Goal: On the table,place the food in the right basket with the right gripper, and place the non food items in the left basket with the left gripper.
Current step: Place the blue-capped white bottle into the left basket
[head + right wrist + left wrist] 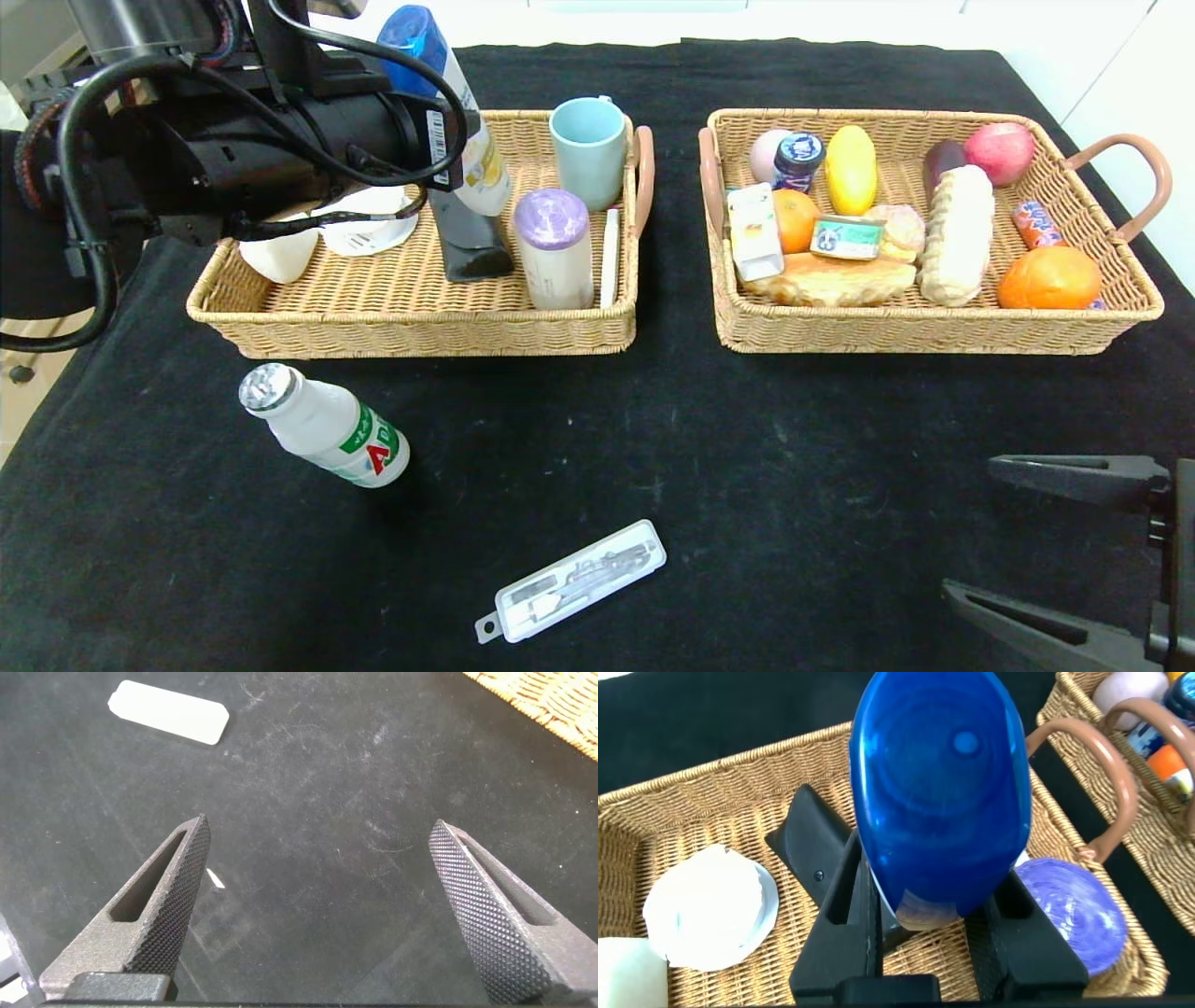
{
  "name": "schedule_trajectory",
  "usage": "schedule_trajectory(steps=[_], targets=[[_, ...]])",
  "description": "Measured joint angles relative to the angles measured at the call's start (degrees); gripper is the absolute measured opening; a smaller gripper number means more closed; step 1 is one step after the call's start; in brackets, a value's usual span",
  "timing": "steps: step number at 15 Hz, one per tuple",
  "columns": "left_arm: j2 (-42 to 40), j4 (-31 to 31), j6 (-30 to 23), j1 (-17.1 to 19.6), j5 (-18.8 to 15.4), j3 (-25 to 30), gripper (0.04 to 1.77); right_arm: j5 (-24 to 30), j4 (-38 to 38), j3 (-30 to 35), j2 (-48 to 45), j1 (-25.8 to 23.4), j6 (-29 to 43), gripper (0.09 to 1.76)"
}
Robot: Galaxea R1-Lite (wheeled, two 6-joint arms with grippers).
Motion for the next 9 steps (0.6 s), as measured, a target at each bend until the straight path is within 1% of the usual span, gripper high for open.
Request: schedule_trajectory(steps=[2,5,6,7,9], targets=[[0.72,0.00,-0.34,0.30,-0.74,-0.24,0.57,0.00,-0.04,-0.05,0.22,-0.17,0.00,1.71],[1.18,0.30,-1.35,0.49,-0.78,-0.24,0.57,0.00,-0.06,-0.10,0.30,-0.24,0.00,1.71],[1.27,0.38,-1.39,0.49,-0.83,-0.24,0.63,0.00,-0.06,-0.10,0.28,-0.24,0.00,1.71],[1.35,0.22,-1.41,0.51,-0.85,-0.24,0.77,0.00,-0.06,-0.10,0.26,-0.24,-0.02,1.71],[1.57,0.13,-1.50,0.49,-0.85,0.02,0.98,0.05,-0.06,-0.11,0.26,-0.46,-0.10,1.71]])
